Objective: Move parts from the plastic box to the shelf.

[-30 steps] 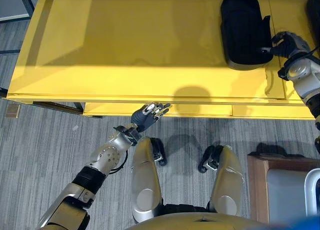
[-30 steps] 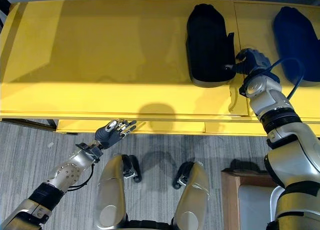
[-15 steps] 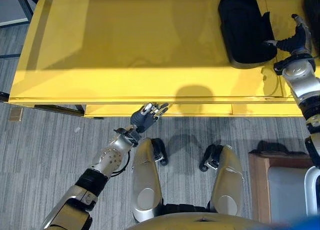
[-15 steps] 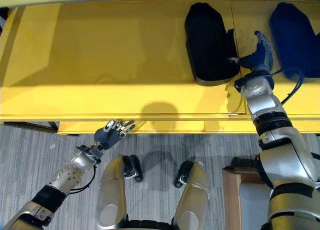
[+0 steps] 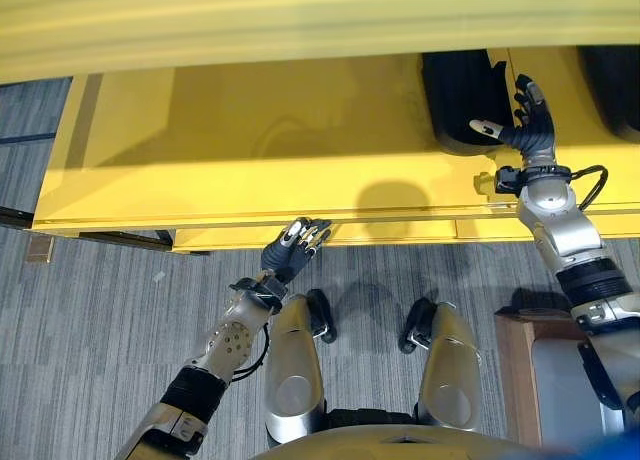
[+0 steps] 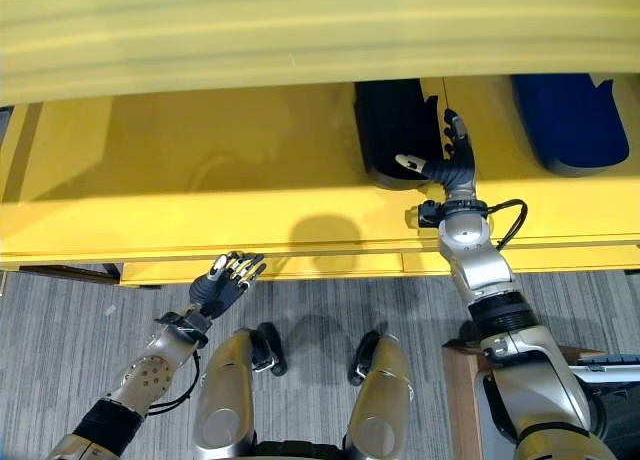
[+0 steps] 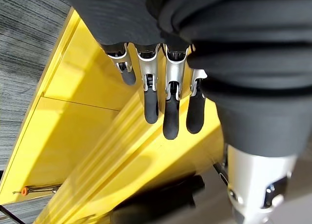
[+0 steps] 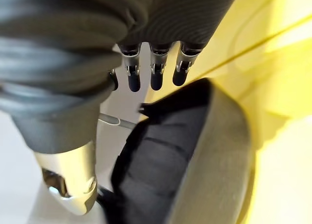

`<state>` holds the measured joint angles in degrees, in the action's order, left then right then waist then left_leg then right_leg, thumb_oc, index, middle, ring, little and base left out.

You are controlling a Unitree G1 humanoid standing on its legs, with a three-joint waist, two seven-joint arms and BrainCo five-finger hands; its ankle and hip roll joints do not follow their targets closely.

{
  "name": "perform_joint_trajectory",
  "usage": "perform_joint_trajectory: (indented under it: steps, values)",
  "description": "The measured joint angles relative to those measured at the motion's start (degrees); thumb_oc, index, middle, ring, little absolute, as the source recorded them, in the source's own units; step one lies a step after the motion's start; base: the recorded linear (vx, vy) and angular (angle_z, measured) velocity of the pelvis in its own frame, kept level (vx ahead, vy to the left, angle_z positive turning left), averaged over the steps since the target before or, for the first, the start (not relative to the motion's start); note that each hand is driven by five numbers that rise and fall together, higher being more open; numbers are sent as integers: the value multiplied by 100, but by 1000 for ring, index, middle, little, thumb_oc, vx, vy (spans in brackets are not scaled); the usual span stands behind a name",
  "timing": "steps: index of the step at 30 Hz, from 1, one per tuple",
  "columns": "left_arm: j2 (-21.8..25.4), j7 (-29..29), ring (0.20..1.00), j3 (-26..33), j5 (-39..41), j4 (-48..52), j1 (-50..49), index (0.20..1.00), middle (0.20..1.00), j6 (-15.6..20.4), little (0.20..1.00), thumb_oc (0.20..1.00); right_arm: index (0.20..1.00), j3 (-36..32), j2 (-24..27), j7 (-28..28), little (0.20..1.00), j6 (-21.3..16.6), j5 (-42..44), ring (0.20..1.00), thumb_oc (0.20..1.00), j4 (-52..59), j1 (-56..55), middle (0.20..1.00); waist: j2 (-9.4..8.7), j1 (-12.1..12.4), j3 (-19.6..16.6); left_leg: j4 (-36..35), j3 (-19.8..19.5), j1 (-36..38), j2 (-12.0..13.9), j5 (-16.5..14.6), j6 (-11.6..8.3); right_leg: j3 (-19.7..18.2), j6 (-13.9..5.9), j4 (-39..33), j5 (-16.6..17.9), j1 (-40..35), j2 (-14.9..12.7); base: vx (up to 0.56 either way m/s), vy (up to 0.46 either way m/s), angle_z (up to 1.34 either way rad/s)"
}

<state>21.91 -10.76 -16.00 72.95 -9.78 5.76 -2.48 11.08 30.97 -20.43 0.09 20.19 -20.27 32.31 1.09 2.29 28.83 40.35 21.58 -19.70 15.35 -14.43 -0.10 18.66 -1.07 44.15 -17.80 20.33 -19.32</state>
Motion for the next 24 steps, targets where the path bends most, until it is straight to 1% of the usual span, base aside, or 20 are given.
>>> perform_joint_trajectory:
  steps: [2, 6, 8, 9, 11, 12, 13, 14, 15, 17, 18, 19, 20, 21, 22, 23, 24]
  values:
    - [-1, 68, 1000, 30, -62, 108, -18, 1000, 1000, 14, 1000, 1000, 1000, 27, -144, -5, 1000, 68, 2, 1000, 1000, -52, -67, 1000, 5, 5, -68, -43, -2, 56, 3, -3, 4, -2, 11, -59, 24, -51, 30, 48, -6, -5]
    - [-34, 248, 1000, 17, -73, 110, -59, 1000, 1000, -35, 1000, 1000, 1000, -40, -161, -6, 1000, 46, 118, 1000, 1000, -117, -90, 1000, -18, -10, -258, -43, -11, 65, 3, -5, 7, 0, 16, -73, 21, -71, 38, 71, -5, 1]
    - [-36, 259, 1000, 17, -122, 112, -100, 1000, 1000, -59, 1000, 1000, 1000, -176, -246, 4, 1000, -77, 103, 1000, 1000, -88, -153, 1000, -25, -27, -382, -82, -9, 73, 5, 5, 5, 1, 25, -130, 28, -85, 66, 85, -5, -2]
    - [-42, 298, 1000, 19, -167, 132, -189, 1000, 1000, -60, 1000, 1000, 1000, -277, -363, 2, 1000, -194, 85, 1000, 1000, 127, -356, 1000, -28, -29, -516, -161, -6, 84, 4, 38, -4, 4, 23, -219, 62, -105, 104, 119, 4, -1]
    - [-107, 436, 1000, 74, -173, 348, -523, 1000, 1000, -46, 1000, 1000, 1000, -349, -624, 32, 1000, -500, -326, 1000, 1000, 1231, -1338, 1000, -85, -110, -628, -532, 9, 411, -79, 155, -30, 107, -33, -545, 165, -461, 149, 157, 14, 6]
    - [-182, 449, 1000, 221, -173, 598, -740, 1000, 1000, -45, 1000, 1000, 1000, -348, -751, 46, 1000, -588, -614, 1000, 1000, 1740, -1859, 1000, -106, -131, -663, -748, 31, 611, -113, 226, -56, 112, -42, -757, 227, -647, 213, 142, 8, -2]
    - [-273, 448, 1000, 409, -174, 857, -967, 1000, 1000, -18, 1000, 1000, 1000, -289, -812, 44, 1000, -715, -927, 1000, 1000, 2186, -2425, 1000, -119, -143, -763, -1034, 92, 788, -141, 325, -87, 118, -57, -1032, 309, -793, 298, 116, 4, -22]
    - [-328, 448, 1000, 637, -174, 1143, -1177, 1000, 1000, 71, 1000, 1000, 1000, -92, -716, -15, 1000, -844, -1486, 1000, 1000, 2623, -3053, 1000, -123, -206, -993, -1539, 196, 1026, -195, 535, -116, 123, -63, -1520, 536, -980, 437, 94, 8, -29]
    - [-327, 447, 1000, 722, -179, 1204, -1129, 1000, 1000, 99, 1000, 1000, 1000, -19, -601, -192, 1000, -869, -1827, 1000, 1000, 2709, -3120, 1000, -128, -309, -1131, -1977, 301, 1225, -258, 742, -143, 126, -64, -1850, 694, -1118, 519, 65, 15, -24]
    - [-330, 438, 1000, 719, -181, 1439, -1023, 1000, 1000, 91, 1000, 1000, 1000, -89, -236, -708, 1000, -1067, -2435, 1000, 1000, 2710, -3075, 1000, -36, -343, -1224, -2446, 335, 1425, -321, 1019, -184, 209, -57, -2252, 877, -1292, 634, 18, 5, -3]
    - [-320, 440, 1000, 735, -181, 1566, -1019, 1000, 1000, 109, 1000, 1000, 1000, -180, -67, -1096, 1000, -1178, -2698, 1000, 1000, 2490, -2859, 1000, 2, -323, -1245, -2484, 338, 1469, -324, 1074, -198, 218, -52, -2266, 895, -1310, 653, 0, 0, 0]
    - [-319, 464, 1000, 715, -176, 1590, -954, 1000, 1000, 112, 1000, 1000, 1000, -287, -70, -1492, 1000, -1182, -2830, 1000, 1000, 1979, -2384, 1000, 32, -296, -1247, -2386, 326, 1450, -292, 1053, -197, 209, -11, -2147, 834, -1271, 638, 63, -17, -1]
    - [-318, 494, 1000, 714, -176, 1590, -948, 1000, 1000, 103, 1000, 1000, 1000, -265, -112, -1621, 1000, -1188, -2831, 1000, 1000, 1794, -2194, 1000, 43, -242, -1245, -2309, 295, 1452, -246, 1007, -235, 201, 15, -1959, 697, -1239, 622, 70, -13, 0]
    - [-321, 515, 1000, 731, -189, 1590, -963, 1000, 1000, 85, 1000, 1000, 1000, -271, -179, -1568, 1000, -1185, -2812, 1000, 1000, 1820, -2214, 1000, 49, -225, -1249, -2318, 290, 1472, -238, 1006, -236, 201, 24, -1953, 689, -1255, 632, 80, 5, 2]
    - [-326, 635, 1000, 797, -279, 1590, -1037, 1000, 1000, 32, 1000, 1000, 1000, -275, -253, -1300, 1000, -1175, -2710, 1000, 1000, 2035, -2451, 1000, 73, -232, -1263, -2364, 287, 1514, -239, 1014, -243, 204, 28, -1989, 695, -1296, 654, 30, 41, -1]
    - [-327, 683, 1000, 976, -285, 1593, -1185, 1000, 1000, -72, 1000, 1000, 1000, -221, -344, -1003, 1000, -1149, -2559, 1000, 1000, 2214, -2764, 1000, 79, -246, -1267, -2481, 298, 1572, -256, 1090, -285, 205, 30, -2052, 727, -1327, 678, 21, 58, -1]
    - [-328, 713, 1000, 1048, -469, 1595, -1250, 1000, 1000, -124, 1000, 1000, 1000, -215, -345, -746, 1000, -1052, -2375, 1000, 1000, 2312, -2967, 1000, 96, -263, -1277, -2576, 301, 1589, -260, 1144, -284, 217, 37, -2151, 788, -1351, 710, 8, 78, -3]
